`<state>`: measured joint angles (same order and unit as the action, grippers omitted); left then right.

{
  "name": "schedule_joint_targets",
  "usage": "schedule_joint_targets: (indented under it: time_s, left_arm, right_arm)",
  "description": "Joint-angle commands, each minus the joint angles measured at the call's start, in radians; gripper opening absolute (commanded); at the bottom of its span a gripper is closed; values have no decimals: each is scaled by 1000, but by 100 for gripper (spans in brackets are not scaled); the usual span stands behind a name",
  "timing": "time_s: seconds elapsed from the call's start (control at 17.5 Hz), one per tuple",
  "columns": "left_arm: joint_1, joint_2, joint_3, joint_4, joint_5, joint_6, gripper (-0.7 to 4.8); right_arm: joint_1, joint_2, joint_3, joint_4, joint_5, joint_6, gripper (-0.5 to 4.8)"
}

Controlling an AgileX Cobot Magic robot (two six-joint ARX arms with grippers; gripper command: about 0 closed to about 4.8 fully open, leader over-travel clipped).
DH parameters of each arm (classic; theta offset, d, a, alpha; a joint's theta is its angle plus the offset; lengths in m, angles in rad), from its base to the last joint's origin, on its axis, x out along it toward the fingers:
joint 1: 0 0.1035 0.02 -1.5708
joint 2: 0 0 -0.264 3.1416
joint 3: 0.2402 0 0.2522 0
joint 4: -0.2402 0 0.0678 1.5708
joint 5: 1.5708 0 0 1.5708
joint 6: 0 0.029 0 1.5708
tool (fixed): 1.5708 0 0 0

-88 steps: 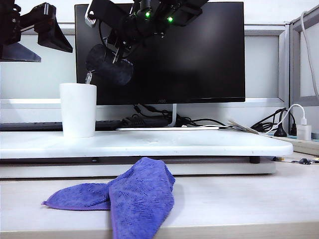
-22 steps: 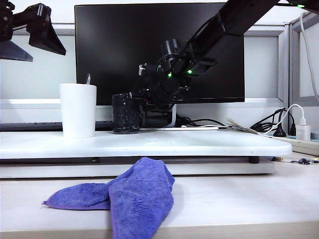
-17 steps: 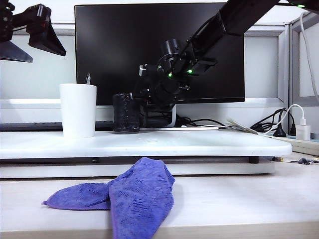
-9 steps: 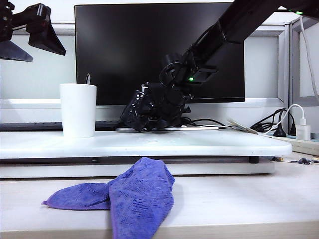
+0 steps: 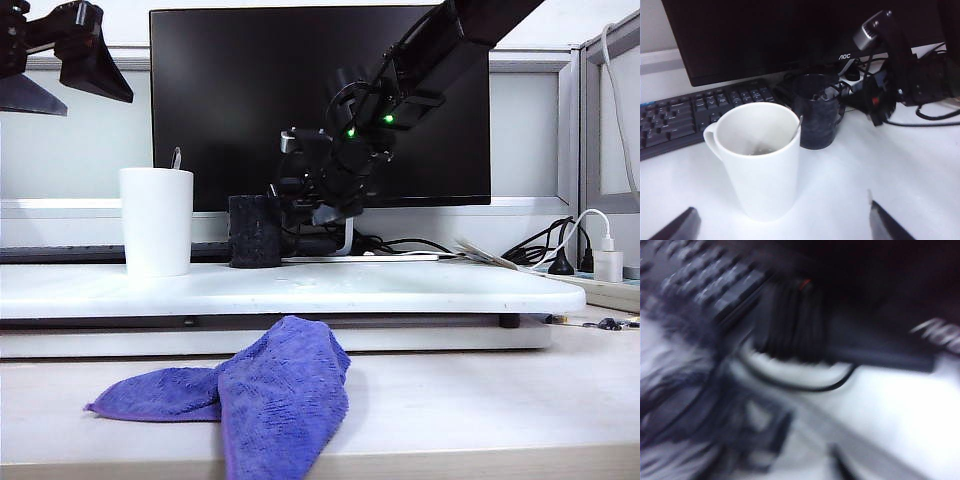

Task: Carefully pick up the black cup and pour some water from the black cup into the white cup.

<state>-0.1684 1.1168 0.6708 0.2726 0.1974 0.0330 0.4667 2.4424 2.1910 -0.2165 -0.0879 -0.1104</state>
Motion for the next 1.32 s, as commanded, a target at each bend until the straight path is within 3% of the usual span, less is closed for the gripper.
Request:
schedule_joint_targets:
  time_s: [0.06, 0.17, 0.34, 0.46, 0.57, 0.63, 0.74, 0.86, 1.03, 1.26, 1.32]
  left_arm:
    - [2, -5, 3, 16, 1, 4, 479]
    - [2, -6, 3, 29, 1, -8, 479]
    - [1, -27, 3, 58, 0, -7, 479]
    - [1, -70, 3, 120, -20, -7, 479]
    - [1, -154, 3, 201, -26, -7, 465]
    - [2, -199, 3, 209, -26, -6, 384]
    - [2, -298, 3, 198, -26, -6, 229]
    - [2, -410, 3, 183, -30, -6, 87]
    - [2, -688, 3, 6, -142, -6, 47]
    - [2, -942, 2, -262, -150, -3, 47]
    - [2, -1004, 2, -400, -150, -4, 47]
  right_arm:
    - [2, -43, 5, -23, -23, -4, 291]
    - [2, -64, 5, -68, -24, -30, 338]
    - [2, -128, 5, -179, -47, -55, 336]
    - [2, -192, 5, -195, -61, -55, 304]
    - [7, -290, 5, -201, -72, -55, 303]
    - [11, -344, 5, -219, -72, -54, 274]
    - [17, -468, 5, -286, -145, -55, 80]
    - [18, -607, 5, -360, -205, -54, -4]
    - [17, -891, 5, -547, -199, -48, -5]
    - [17, -1205, -16, -739, -123, -47, -5]
    - [17, -1317, -52, -767, -108, -44, -5]
